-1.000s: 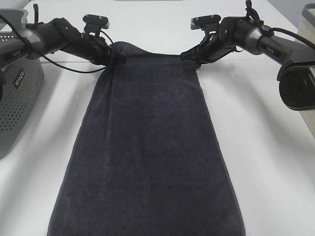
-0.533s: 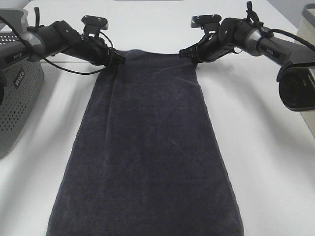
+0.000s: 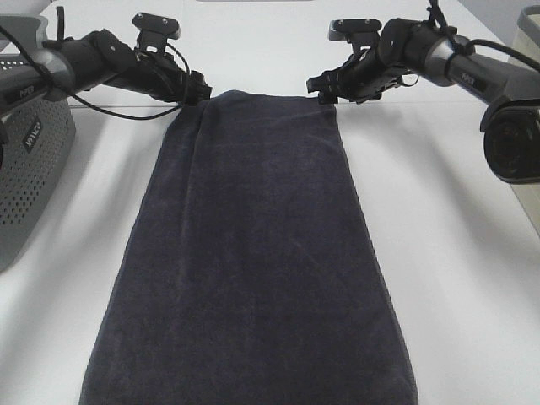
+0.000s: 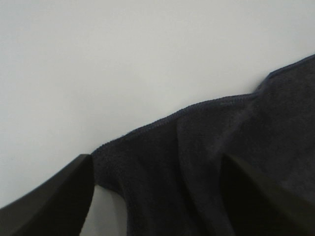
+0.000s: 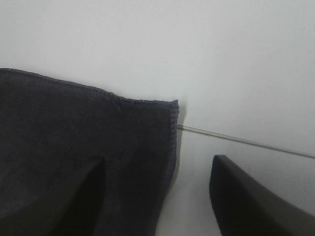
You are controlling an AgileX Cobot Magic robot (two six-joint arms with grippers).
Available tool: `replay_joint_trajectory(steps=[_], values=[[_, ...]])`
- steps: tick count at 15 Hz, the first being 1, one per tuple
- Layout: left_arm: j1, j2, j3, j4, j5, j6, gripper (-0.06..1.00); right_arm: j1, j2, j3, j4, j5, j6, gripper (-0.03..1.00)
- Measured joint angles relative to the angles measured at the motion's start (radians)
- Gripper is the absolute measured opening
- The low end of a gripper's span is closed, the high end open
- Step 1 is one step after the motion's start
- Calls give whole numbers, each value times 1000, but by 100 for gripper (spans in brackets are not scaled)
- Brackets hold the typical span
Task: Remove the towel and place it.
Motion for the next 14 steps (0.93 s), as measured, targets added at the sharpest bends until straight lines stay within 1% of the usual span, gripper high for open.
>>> replay_joint_trajectory(steps=[2, 3, 4, 5, 8, 9, 10, 12, 13, 14], values=[[0, -53, -8, 20, 116, -17, 68, 0, -76, 0, 1, 117, 0, 61], [0, -88, -13, 43, 187, -68, 68, 0, -116, 0, 2, 193, 0, 61], [0, -105, -13, 63, 218, -102, 68, 0, -135, -2, 2, 234, 0, 61], [0, -131, -13, 109, 294, -174, 68, 0, -172, -3, 2, 308, 0, 61], [0, -195, -13, 319, 596, -465, 68, 0, -257, -3, 3, 564, 0, 61], [0, -217, -13, 378, 675, -525, 68, 0, -279, -3, 1, 615, 0, 61], [0, -256, -13, 432, 757, -567, 68, 0, -310, -3, -1, 636, 17, 61], [0, -293, -15, 442, 783, -577, 68, 0, -332, -3, -5, 640, 35, 61], [0, -300, -18, 444, 770, -576, 68, 0, -343, -3, -6, 640, 46, 61], [0, -297, -19, 447, 733, -563, 68, 0, -350, -3, -6, 640, 52, 61]])
